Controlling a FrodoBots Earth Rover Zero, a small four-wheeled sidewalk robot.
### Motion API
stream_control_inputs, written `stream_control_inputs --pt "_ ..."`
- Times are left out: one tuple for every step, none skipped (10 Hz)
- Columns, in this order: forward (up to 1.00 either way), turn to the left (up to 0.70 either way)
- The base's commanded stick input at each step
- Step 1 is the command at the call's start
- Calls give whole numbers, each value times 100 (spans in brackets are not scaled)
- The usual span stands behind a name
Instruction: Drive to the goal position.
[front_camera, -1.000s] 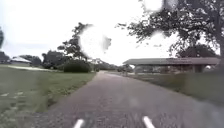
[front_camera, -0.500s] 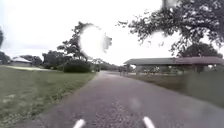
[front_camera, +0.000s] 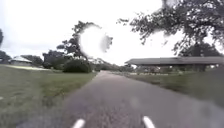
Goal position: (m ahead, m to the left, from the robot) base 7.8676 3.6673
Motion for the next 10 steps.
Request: stream_control_inputs --pt "70 0" --pt "70 0" --pt "70 0" --pt "70 0" --pt "70 0" --pt "70 0" --pt "70 0" --pt "70 0" --pt "70 0" --pt "70 0"
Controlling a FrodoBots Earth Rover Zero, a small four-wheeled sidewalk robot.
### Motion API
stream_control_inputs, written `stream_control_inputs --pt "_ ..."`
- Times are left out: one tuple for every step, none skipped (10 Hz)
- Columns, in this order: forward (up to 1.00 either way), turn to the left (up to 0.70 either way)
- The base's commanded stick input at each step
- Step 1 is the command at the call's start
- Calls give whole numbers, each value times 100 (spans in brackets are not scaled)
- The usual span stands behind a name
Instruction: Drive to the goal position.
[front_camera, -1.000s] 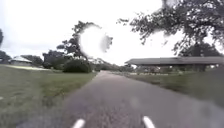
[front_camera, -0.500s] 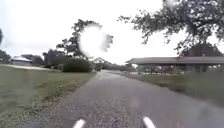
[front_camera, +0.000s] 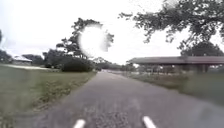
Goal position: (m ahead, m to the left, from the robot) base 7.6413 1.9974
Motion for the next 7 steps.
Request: stream_control_inputs --pt "70 0" --pt "70 0" --pt "70 0" --pt "70 0" --pt "70 0" --pt "70 0" --pt "70 0"
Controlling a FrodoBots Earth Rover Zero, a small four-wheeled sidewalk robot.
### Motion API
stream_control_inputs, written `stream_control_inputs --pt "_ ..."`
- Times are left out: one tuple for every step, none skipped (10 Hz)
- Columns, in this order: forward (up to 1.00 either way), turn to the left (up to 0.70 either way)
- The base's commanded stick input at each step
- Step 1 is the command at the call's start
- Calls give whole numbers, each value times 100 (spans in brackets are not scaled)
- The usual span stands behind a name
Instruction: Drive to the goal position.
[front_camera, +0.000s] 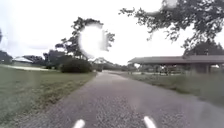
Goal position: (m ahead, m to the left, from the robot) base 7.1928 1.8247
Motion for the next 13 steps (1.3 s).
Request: stream_control_inputs --pt "70 0" --pt "70 0" --pt "70 0" --pt "70 0" --pt "70 0" --pt "70 0" --pt "70 0" --pt "70 0" --pt "70 0" --pt "70 0" --pt "70 0" --pt "70 0" --pt "70 0"
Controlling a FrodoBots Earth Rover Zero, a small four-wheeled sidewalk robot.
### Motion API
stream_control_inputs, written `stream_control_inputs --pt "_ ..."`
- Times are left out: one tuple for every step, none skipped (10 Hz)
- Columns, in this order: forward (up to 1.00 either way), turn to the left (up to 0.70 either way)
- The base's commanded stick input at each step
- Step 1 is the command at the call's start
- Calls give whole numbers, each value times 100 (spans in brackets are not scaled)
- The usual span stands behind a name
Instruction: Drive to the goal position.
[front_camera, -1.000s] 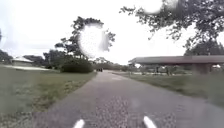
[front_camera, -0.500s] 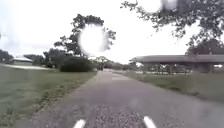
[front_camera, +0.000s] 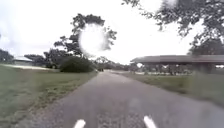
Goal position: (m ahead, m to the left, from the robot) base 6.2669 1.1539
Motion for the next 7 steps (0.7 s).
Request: stream_control_inputs --pt "70 0" --pt "70 0" --pt "70 0" --pt "70 0" --pt "70 0" --pt "70 0" --pt "70 0"
